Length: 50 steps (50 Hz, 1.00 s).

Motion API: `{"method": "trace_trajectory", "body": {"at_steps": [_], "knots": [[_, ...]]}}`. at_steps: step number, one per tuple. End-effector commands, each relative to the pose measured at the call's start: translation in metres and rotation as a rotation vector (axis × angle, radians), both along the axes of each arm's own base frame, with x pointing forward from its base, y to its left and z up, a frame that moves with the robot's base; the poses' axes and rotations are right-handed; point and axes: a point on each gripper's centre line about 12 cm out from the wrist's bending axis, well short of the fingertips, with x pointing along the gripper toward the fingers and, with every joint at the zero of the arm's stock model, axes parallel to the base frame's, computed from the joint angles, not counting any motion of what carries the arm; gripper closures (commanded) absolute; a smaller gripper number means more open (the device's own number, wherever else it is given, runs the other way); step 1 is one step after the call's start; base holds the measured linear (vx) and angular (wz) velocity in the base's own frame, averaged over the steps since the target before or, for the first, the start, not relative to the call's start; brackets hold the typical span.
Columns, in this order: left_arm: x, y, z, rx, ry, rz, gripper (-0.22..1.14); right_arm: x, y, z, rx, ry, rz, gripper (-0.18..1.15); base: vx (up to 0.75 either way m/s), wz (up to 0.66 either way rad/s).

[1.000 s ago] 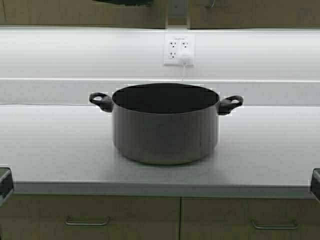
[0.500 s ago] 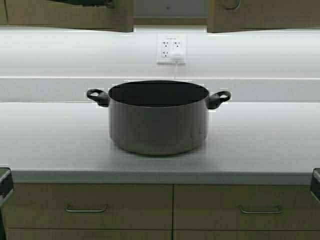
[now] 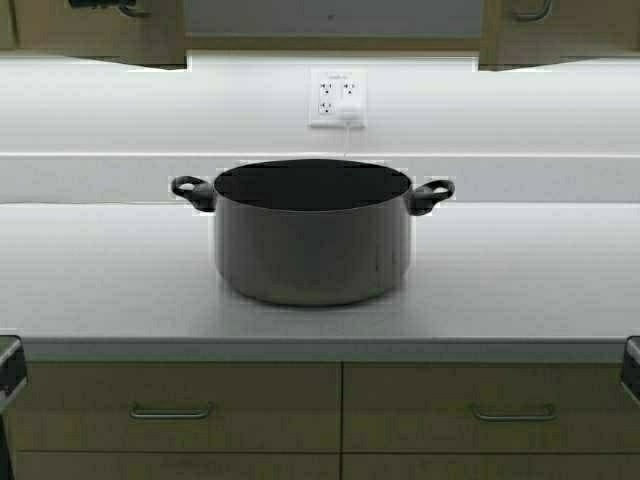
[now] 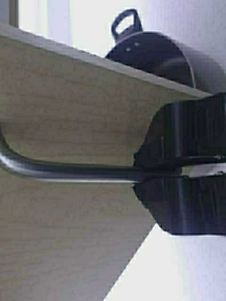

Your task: Open the cabinet, put the pot inside, then close it

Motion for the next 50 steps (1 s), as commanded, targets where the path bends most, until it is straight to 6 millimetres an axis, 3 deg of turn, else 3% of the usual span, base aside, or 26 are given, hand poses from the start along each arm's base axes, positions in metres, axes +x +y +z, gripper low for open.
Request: {"method": "trace_trajectory", "body": {"at_steps": [1,5,10,13,15,25,32,37,40,42,43,48,50], "knots": [[-0.009,-0.012,0.020,0.005,-0.039,-0.074,0.77,-0.006,0.015,-0.009,-0.002,0.086,0.091,0.71,0.01,0.02],[-0.013,-0.013,0.019,0.020,-0.010,-0.101,0.51,-0.008,0.020,-0.009,0.009,0.137,0.134,0.34,0.01,0.02],[-0.020,-0.011,0.018,0.020,0.013,-0.119,0.07,-0.010,0.017,-0.008,0.030,0.177,0.139,-0.09,0.02,0.01],[-0.022,-0.009,0.017,0.022,0.021,-0.120,-0.15,-0.014,0.013,-0.011,0.016,0.192,0.140,-0.12,0.01,0.02],[-0.022,-0.006,0.016,0.025,0.026,-0.112,-0.18,-0.016,0.009,-0.014,-0.008,0.199,0.138,-0.09,0.01,0.03],[-0.023,0.005,0.007,0.054,0.075,-0.092,-0.07,-0.025,-0.015,-0.023,-0.095,0.295,0.124,-0.04,0.00,0.04],[-0.032,0.001,0.005,0.063,0.142,-0.145,-0.05,-0.046,-0.012,-0.012,-0.090,0.319,0.192,-0.04,-0.01,0.00],[-0.042,-0.007,0.005,0.071,0.170,-0.210,0.05,-0.062,0.003,-0.003,-0.054,0.316,0.290,0.00,0.00,0.00],[-0.049,-0.016,0.006,0.079,0.170,-0.262,0.21,-0.068,0.017,0.004,-0.034,0.300,0.358,0.06,0.00,0.00],[-0.052,-0.024,0.007,0.081,0.170,-0.297,0.37,-0.070,0.027,0.009,-0.025,0.286,0.401,0.14,0.00,0.00],[-0.055,-0.032,0.008,0.085,0.171,-0.331,0.52,-0.070,0.032,0.012,-0.018,0.281,0.420,0.19,0.00,0.00],[-0.059,-0.056,0.011,0.103,0.156,-0.413,1.00,-0.066,0.059,0.021,-0.009,0.251,0.491,0.52,0.00,0.00],[-0.058,-0.065,0.013,0.102,0.146,-0.429,1.06,-0.062,0.069,0.023,-0.012,0.238,0.509,0.68,0.00,0.00]]}}
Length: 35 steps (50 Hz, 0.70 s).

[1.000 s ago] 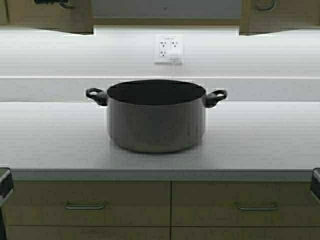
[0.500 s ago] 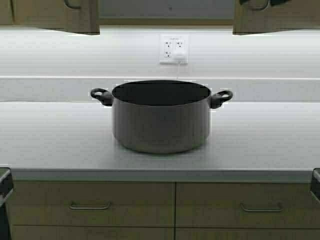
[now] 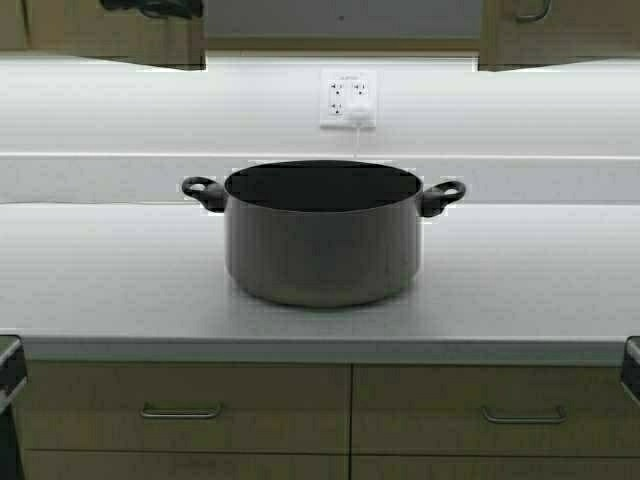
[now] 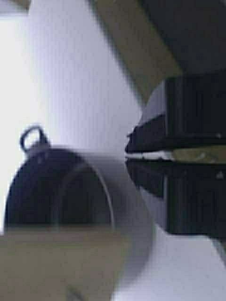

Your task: Open the cabinet, put the pot inside, then close it

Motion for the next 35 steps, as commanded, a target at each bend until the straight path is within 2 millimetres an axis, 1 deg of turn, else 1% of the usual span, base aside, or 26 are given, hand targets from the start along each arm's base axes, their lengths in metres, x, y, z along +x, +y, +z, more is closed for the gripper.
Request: {"method": "trace_trajectory", "body": {"at_steps": [1,4,6,8,12,14,16,20,28,32,35], "knots": [[0.003,-0.030,0.014,-0.019,-0.042,-0.070,1.05,0.012,0.033,0.018,0.033,-0.051,0.059,0.76,0.00,0.00],[0.008,-0.044,0.015,-0.028,-0.060,-0.078,0.94,0.021,0.049,0.018,0.029,-0.084,0.074,0.97,0.00,0.00],[0.013,-0.052,0.017,-0.036,-0.078,-0.075,0.86,0.028,0.058,0.019,0.038,-0.103,0.064,1.03,0.00,0.00],[0.020,-0.060,0.019,-0.052,-0.101,-0.062,0.83,0.036,0.066,0.019,0.047,-0.129,0.048,1.01,0.00,0.00],[0.035,-0.072,0.022,-0.089,-0.145,-0.021,0.87,0.052,0.075,0.021,0.068,-0.173,-0.008,0.91,0.00,0.00],[0.042,-0.077,0.022,-0.095,-0.161,-0.005,0.88,0.060,0.077,0.022,0.080,-0.197,-0.040,0.88,0.00,0.00],[0.049,-0.083,0.021,-0.095,-0.167,0.003,0.89,0.068,0.079,0.025,0.093,-0.224,-0.073,0.89,0.00,0.00],[0.060,-0.094,0.020,-0.087,-0.176,0.010,0.89,0.077,0.081,0.029,0.100,-0.258,-0.099,0.91,0.00,0.00],[0.085,-0.115,0.013,-0.082,-0.185,0.035,0.89,0.102,0.098,0.044,0.096,-0.303,-0.102,0.91,0.00,0.00],[0.099,-0.122,0.013,-0.086,-0.198,0.058,0.89,0.116,0.106,0.045,0.088,-0.305,-0.107,0.91,0.00,0.00],[0.111,-0.124,0.012,-0.092,-0.199,0.081,0.89,0.127,0.108,0.043,0.087,-0.305,-0.125,0.91,0.00,0.00]]}}
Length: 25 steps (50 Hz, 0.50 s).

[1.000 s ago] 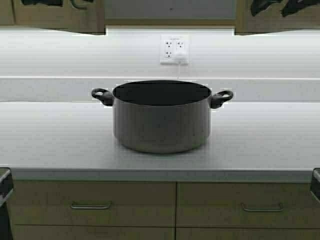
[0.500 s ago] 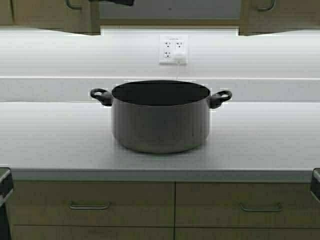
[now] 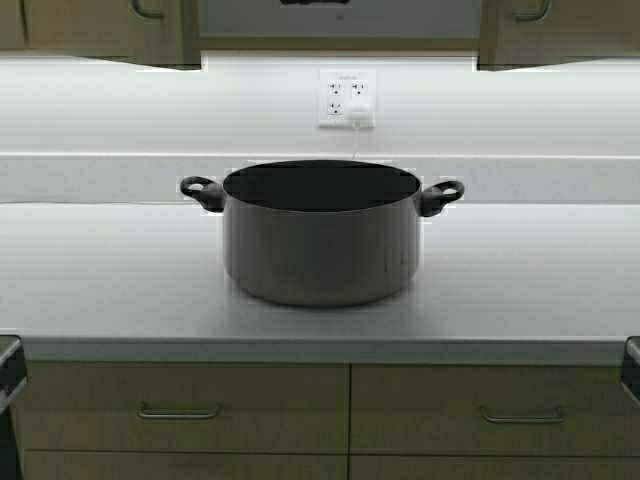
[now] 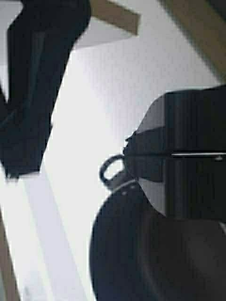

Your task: Open the cabinet, put the pot inside, then close it

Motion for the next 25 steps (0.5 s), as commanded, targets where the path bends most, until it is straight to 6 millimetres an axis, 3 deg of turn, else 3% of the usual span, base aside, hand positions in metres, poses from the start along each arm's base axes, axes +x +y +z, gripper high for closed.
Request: {"method": "trace_trajectory", "body": {"at_steps": [1,13,18,25], "knots": [[0.026,-0.006,0.013,-0.040,-0.038,0.046,0.89,0.023,0.004,0.013,0.024,-0.029,-0.037,0.91,0.00,0.00],[0.079,0.024,0.011,-0.052,-0.043,0.191,0.89,0.052,-0.012,-0.005,0.002,-0.005,-0.119,0.91,0.00,0.00],[0.086,0.040,0.011,-0.057,-0.038,0.234,0.89,0.055,-0.027,-0.009,-0.005,0.005,-0.155,0.91,0.00,0.00],[0.078,0.059,0.006,-0.046,-0.028,0.260,0.89,0.053,-0.062,-0.011,-0.004,0.006,-0.233,0.91,0.00,0.00]]}}
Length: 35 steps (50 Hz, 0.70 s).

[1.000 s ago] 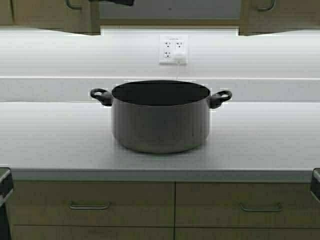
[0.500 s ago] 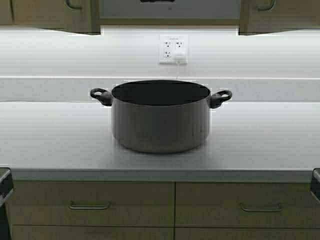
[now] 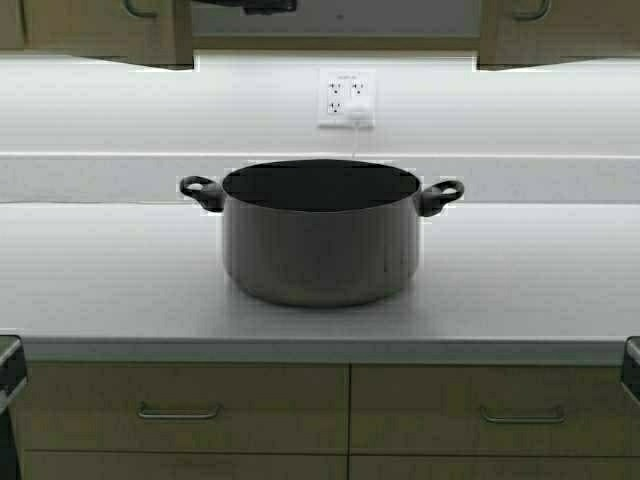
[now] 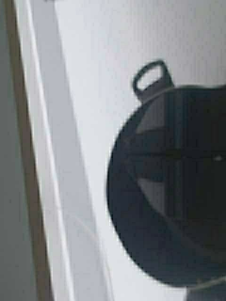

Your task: Open the cabinet, put the pot inside, then close it

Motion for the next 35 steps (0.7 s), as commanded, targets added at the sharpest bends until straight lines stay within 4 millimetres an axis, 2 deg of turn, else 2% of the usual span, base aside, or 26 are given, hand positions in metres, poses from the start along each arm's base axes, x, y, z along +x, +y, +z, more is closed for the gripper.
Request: {"method": "trace_trajectory", "body": {"at_steps": [1,10,17,20,23,27,32,35], "knots": [[-0.006,0.020,0.012,-0.018,-0.026,0.032,0.89,-0.005,-0.034,0.015,0.028,-0.037,-0.077,0.91,0.00,0.00],[-0.027,0.051,0.011,-0.020,-0.040,0.077,0.89,-0.027,-0.072,0.017,0.037,-0.056,-0.151,0.91,0.00,0.00],[-0.043,0.061,0.016,-0.036,-0.057,0.080,0.88,-0.047,-0.080,0.028,0.060,-0.091,-0.150,0.89,0.00,0.00],[-0.049,0.061,0.016,-0.045,-0.055,0.073,0.87,-0.053,-0.082,0.030,0.077,-0.088,-0.149,0.83,0.00,0.00],[-0.055,0.062,0.012,-0.063,-0.038,0.068,0.84,-0.058,-0.083,0.029,0.101,-0.066,-0.146,0.69,0.00,0.00],[-0.064,0.061,0.008,-0.103,-0.019,0.058,0.72,-0.063,-0.081,0.025,0.158,-0.024,-0.149,0.40,0.00,0.00],[-0.079,0.052,0.001,-0.169,-0.005,0.032,0.43,-0.069,-0.071,0.009,0.247,0.070,-0.147,-0.01,0.00,0.00],[-0.087,0.046,-0.007,-0.219,0.019,0.017,0.22,-0.072,-0.066,-0.010,0.292,0.135,-0.173,-0.10,0.00,0.00]]}}
